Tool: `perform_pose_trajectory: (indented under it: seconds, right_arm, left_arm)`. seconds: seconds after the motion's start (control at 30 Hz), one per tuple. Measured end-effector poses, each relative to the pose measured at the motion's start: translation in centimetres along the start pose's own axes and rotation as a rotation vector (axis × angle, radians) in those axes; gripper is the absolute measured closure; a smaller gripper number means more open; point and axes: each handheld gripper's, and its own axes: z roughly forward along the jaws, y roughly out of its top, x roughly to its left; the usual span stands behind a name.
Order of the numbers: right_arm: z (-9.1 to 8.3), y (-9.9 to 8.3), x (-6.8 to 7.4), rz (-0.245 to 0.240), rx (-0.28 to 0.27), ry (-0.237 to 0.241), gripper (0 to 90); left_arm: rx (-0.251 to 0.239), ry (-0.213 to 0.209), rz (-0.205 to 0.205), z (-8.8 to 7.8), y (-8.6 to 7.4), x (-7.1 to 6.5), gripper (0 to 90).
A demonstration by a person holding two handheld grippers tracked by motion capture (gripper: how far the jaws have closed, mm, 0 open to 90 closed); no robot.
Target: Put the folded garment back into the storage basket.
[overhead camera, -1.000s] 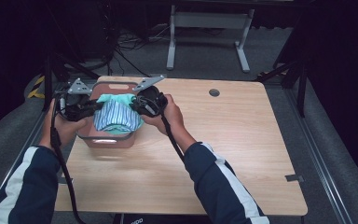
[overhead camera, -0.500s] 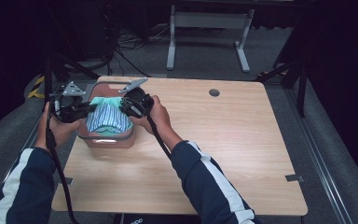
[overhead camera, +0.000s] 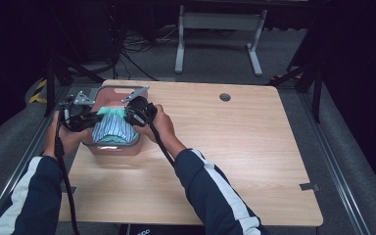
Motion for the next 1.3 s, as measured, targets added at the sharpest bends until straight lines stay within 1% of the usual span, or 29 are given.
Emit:
perform_pose_trajectory:
  seconds: [0.03,0.07,0.13,0.17,0.2,0.27,0.37,0.43,0.47,0.5,0.53,0.57,0.6,0.63,0.7,0.73,0.77,0.8,0.83,0.9,0.97,1.0,1.07,1.1,1.13,1.17,1.2,1.27,1.3]
  right_arm:
    - [0.0,0.0,0.0,0.000,0.000,0.000,82.8]
    - [0.2,0.0,0.1,-0.004,0.001,0.005,82.7]
    - [0.6,-0.1,0.3,-0.013,0.013,0.002,82.6]
    - [0.8,-0.2,0.3,-0.015,0.017,0.004,82.6]
    - [0.9,-0.3,0.3,-0.013,0.019,0.003,82.5]
    - [1.3,-0.4,0.4,-0.017,0.032,0.007,82.4]
    - [1.6,-0.6,0.5,-0.022,0.045,0.002,81.7]
    - [1.8,-0.7,0.5,-0.013,0.053,0.002,80.6]
    - [1.8,-0.7,0.5,-0.015,0.054,0.002,80.2]
    - [1.9,-0.8,0.5,-0.022,0.056,0.000,78.6]
    - [1.9,-0.9,0.5,-0.022,0.057,-0.004,77.2]
    - [1.9,-0.9,0.4,-0.021,0.058,-0.009,76.3]
    - [1.9,-1.0,0.4,-0.022,0.064,-0.010,76.0]
    - [1.9,-1.1,0.3,-0.022,0.069,-0.004,75.3]
    - [1.9,-1.3,0.3,-0.038,0.069,0.013,72.7]
    - [1.8,-1.4,0.3,-0.053,0.065,0.021,72.1]
    - [1.7,-1.4,0.3,-0.057,0.064,0.011,71.8]
    - [1.6,-1.5,0.2,-0.054,0.062,0.001,71.6]
    - [1.5,-1.5,0.1,-0.059,0.057,-0.004,71.6]
    - [1.2,-1.6,0.0,-0.060,0.054,-0.010,71.9]
    - [0.8,-1.6,-0.1,-0.064,0.047,-0.015,71.4]
    - [0.7,-1.7,-0.2,-0.071,0.049,-0.016,71.4]
    - [0.5,-1.7,-0.2,-0.087,0.052,-0.023,71.1]
    - [0.4,-1.8,-0.2,-0.098,0.047,-0.025,70.8]
    - [0.2,-1.8,-0.1,-0.105,0.040,-0.011,70.5]
    - [0.2,-1.8,-0.1,-0.105,0.040,-0.011,70.5]
    - [-0.1,-1.9,-0.1,-0.122,0.043,-0.020,70.5]
    - [-0.3,-2.0,-0.1,-0.123,0.045,-0.016,69.6]
    - [-0.3,-2.0,-0.1,-0.123,0.045,-0.016,69.6]
  left_arm:
    - [0.013,0.006,0.003,0.1,-0.1,0.0,83.1]
    - [0.021,0.011,-0.004,0.2,-0.3,0.0,83.0]
    - [0.020,0.004,-0.012,0.4,-0.7,0.1,82.9]
    - [0.021,0.005,-0.009,0.5,-0.8,0.1,82.9]
    - [0.024,-0.002,-0.021,0.6,-1.0,0.0,82.8]
    - [0.021,-0.003,-0.021,0.7,-1.1,0.1,82.7]
    - [0.030,0.002,-0.020,1.2,-1.4,-0.2,82.0]
    - [0.037,0.009,-0.018,1.5,-1.6,-0.3,79.6]
    - [0.036,0.020,-0.028,1.6,-1.7,-0.3,76.7]
    - [0.030,0.013,-0.029,1.6,-1.7,-0.3,73.6]
    - [0.028,0.010,-0.030,1.6,-1.8,-0.3,72.9]
    - [0.026,0.020,-0.031,1.7,-1.9,-0.3,72.4]
    - [0.031,0.015,-0.039,1.7,-2.0,-0.3,70.9]
    - [0.022,0.011,-0.041,1.7,-2.1,-0.3,69.8]
    - [0.016,0.004,-0.042,1.6,-2.1,-0.3,69.5]
    - [0.002,0.004,-0.048,1.5,-2.2,-0.4,69.5]
    - [-0.010,0.001,-0.053,1.5,-2.3,-0.5,69.4]
    - [-0.005,-0.013,-0.050,1.4,-2.3,-0.6,69.5]
    - [-0.011,-0.001,-0.037,1.5,-2.4,-0.7,69.9]
    - [-0.015,-0.012,-0.034,1.5,-2.5,-0.9,71.2]
    - [-0.018,-0.012,-0.029,1.4,-2.5,-1.0,71.3]
    - [-0.031,-0.022,-0.040,1.5,-2.5,-1.0,71.7]
    - [-0.030,-0.013,-0.038,1.4,-2.5,-1.1,71.5]
    - [-0.044,-0.017,-0.040,1.4,-2.5,-1.1,71.5]
    - [-0.044,-0.017,-0.040,1.4,-2.5,-1.1,71.3]
    - [-0.043,-0.017,-0.041,1.4,-2.5,-1.2,71.3]
    - [-0.033,-0.021,-0.040,1.2,-2.5,-1.2,71.0]
    - [-0.056,-0.019,-0.036,1.1,-2.4,-1.3,70.8]
    - [-0.056,-0.019,-0.036,1.1,-2.4,-1.3,70.4]
